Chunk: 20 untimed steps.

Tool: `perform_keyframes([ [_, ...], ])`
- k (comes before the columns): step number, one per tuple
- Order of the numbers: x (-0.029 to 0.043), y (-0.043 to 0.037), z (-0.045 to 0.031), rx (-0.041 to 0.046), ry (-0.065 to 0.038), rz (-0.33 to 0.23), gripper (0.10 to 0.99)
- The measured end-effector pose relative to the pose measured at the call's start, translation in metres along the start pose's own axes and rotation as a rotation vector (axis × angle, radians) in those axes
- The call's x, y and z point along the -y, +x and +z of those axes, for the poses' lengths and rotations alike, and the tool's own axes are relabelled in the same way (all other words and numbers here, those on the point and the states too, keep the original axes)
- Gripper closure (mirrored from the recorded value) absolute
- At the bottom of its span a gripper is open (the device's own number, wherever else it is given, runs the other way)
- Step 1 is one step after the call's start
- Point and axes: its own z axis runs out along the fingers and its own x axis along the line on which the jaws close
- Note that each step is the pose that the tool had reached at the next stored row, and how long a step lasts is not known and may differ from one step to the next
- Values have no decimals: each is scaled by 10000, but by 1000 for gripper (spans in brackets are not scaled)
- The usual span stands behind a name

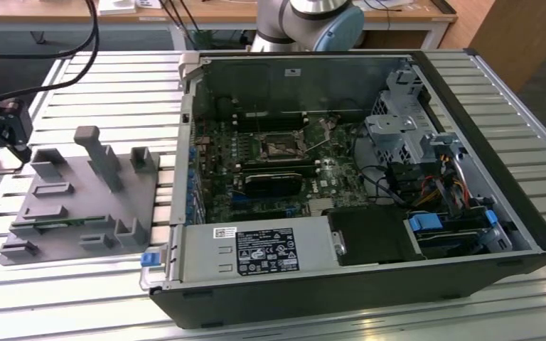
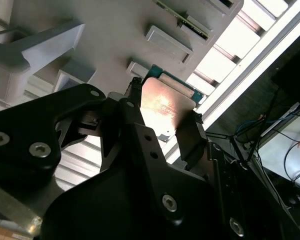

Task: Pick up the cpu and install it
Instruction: 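Pick up the cpu and move it towards the insertion slot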

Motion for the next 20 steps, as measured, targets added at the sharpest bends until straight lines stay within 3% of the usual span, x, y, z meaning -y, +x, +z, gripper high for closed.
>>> perform_keyframes([
  [20,-36,-1,-430,1,0,0,561],
])
